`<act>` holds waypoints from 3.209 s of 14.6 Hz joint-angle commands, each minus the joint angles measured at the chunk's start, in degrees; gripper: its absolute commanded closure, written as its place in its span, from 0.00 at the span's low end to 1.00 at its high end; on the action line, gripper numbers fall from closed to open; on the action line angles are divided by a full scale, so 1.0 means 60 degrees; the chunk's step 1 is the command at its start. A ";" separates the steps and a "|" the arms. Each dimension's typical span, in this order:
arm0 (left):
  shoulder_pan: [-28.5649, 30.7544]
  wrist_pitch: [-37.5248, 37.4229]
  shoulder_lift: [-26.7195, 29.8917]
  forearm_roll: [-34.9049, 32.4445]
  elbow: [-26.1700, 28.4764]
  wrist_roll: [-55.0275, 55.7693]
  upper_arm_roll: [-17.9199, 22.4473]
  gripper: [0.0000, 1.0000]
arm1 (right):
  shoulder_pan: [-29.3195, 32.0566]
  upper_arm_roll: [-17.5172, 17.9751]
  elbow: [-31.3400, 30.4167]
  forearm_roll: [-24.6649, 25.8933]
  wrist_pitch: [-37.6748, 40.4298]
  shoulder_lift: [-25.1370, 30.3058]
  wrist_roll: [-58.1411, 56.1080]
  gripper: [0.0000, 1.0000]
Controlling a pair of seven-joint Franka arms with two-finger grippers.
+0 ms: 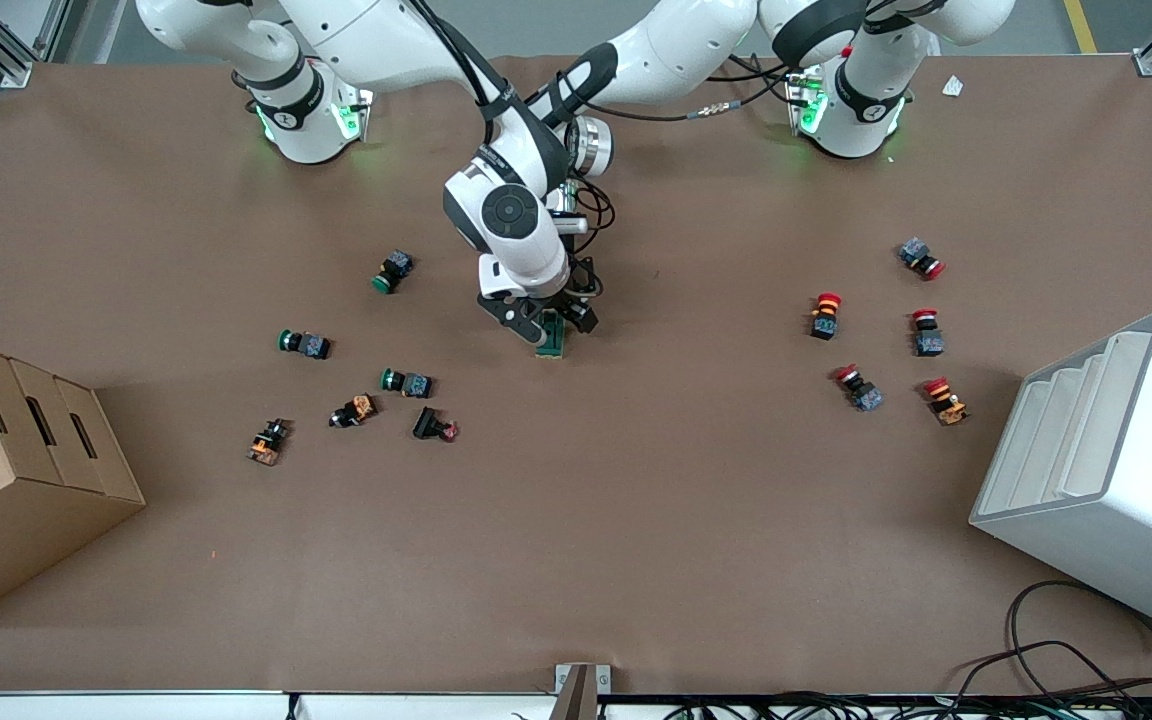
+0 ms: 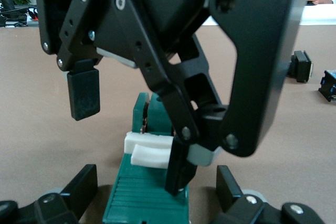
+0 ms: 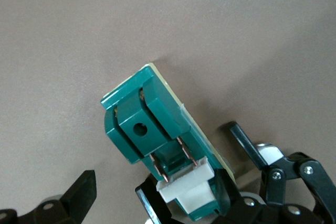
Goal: Close load switch with both arms
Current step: 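Push the white lever upward with the right gripper fingers, then press the white lever over to the switch's other side with the right gripper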
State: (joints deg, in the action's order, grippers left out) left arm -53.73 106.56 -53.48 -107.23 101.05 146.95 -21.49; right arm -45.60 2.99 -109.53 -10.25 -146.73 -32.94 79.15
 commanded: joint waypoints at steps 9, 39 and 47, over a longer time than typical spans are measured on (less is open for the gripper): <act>-0.0054 0.0244 -0.0564 -0.0073 -0.0171 0.0191 0.0023 0.01 | 0.0245 -0.0131 0.1261 -0.0153 0.1630 0.0041 0.0301 0.00; -0.0083 0.0244 -0.0637 -0.0088 -0.0317 0.0044 0.0154 0.01 | 0.0481 -0.0146 0.2521 -0.0050 0.1632 -0.0852 -0.0652 0.00; -0.0083 0.0244 -0.0637 -0.0074 -0.0303 0.0030 0.0154 0.01 | 0.0495 -0.0175 0.3137 -0.0036 0.1617 -0.1439 -0.0653 0.00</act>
State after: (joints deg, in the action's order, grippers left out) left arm -54.09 106.47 -53.56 -107.33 100.97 146.99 -21.09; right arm -43.06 1.37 -92.36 -10.11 -136.64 -40.25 75.72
